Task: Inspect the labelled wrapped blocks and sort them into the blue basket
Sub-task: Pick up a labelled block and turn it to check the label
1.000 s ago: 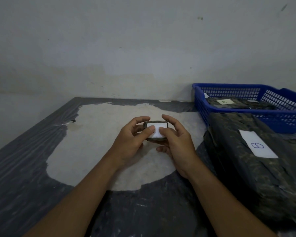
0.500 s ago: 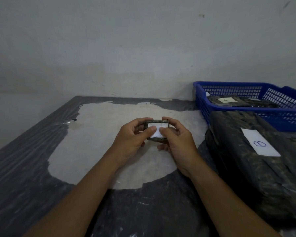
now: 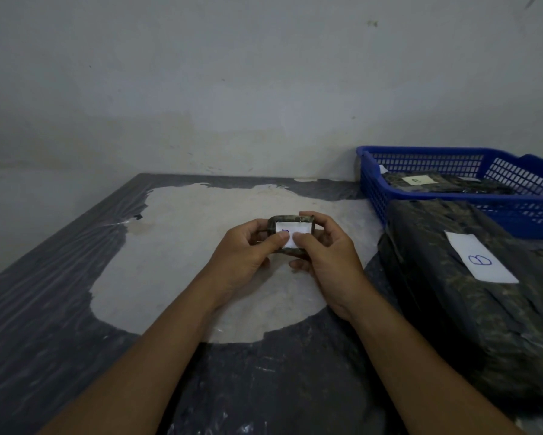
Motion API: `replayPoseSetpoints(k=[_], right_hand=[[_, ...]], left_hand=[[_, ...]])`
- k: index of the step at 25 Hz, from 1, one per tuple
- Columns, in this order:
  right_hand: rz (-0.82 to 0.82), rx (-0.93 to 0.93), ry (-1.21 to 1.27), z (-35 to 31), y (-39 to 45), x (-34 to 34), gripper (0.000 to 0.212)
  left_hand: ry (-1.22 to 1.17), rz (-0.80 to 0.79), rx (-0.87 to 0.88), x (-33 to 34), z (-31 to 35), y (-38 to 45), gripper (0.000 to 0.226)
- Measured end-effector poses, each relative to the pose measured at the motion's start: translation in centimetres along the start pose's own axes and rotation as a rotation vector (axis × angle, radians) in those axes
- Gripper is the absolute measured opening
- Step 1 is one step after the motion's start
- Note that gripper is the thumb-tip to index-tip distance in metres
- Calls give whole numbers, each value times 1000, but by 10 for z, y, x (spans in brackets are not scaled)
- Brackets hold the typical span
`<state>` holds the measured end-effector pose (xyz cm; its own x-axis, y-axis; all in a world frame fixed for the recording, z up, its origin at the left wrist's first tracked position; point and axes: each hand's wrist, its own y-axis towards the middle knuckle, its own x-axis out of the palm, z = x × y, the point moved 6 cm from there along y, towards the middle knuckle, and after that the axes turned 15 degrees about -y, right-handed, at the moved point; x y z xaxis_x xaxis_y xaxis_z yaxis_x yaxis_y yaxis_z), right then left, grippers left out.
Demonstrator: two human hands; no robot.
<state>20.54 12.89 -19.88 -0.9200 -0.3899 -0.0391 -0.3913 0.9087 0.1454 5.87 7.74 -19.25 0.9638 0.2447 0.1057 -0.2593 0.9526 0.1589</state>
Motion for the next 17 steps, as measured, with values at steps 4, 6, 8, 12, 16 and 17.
replayPoseSetpoints(k=[4, 6, 8, 12, 16, 17], right_hand=[[-1, 24, 18, 0, 0, 1, 31], [-13, 38, 35, 0, 0, 2, 30], [-21, 42, 40, 0, 1, 2, 28], [-19, 38, 24, -1, 1, 3, 29], [-20, 24, -2, -3, -1, 2, 21], [-21, 23, -5, -3, -1, 2, 21]], left_hand=[[-62, 12, -34, 0, -2, 0, 27], [-103, 1, -56, 1, -3, 0, 26], [-107, -5, -64, 0, -4, 1, 26], [-115, 11, -73, -1, -5, 2, 31], [-103, 0, -44, -1, -3, 3, 37], [-97, -1, -37, -1, -3, 3, 35]])
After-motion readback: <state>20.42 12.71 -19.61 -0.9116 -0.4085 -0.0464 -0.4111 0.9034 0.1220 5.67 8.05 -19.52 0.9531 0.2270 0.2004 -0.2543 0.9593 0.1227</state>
